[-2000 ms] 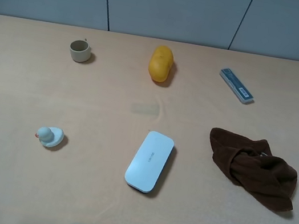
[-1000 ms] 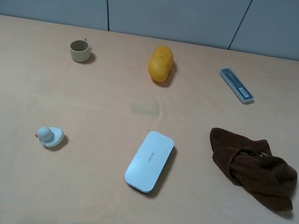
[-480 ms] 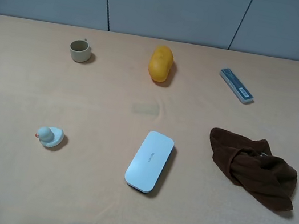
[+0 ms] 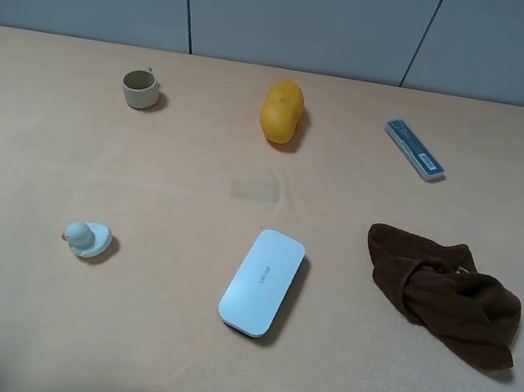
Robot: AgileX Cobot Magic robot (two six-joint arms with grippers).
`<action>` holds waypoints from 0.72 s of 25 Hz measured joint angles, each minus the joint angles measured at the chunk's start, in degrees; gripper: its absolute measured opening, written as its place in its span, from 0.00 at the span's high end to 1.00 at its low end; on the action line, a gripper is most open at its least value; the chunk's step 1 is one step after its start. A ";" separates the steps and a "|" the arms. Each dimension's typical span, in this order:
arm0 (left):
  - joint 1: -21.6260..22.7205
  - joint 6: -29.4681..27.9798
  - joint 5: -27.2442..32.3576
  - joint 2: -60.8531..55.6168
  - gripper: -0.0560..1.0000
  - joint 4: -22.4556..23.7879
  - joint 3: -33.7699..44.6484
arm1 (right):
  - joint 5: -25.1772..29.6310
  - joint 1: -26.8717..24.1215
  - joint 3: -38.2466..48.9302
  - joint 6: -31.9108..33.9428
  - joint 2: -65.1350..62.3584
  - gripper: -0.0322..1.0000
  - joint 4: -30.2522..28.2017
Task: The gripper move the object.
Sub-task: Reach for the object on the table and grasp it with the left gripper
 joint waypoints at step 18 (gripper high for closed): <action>-8.43 -0.69 -0.15 16.99 0.08 -1.63 -0.61 | 0.00 0.00 0.00 0.00 0.00 0.30 0.00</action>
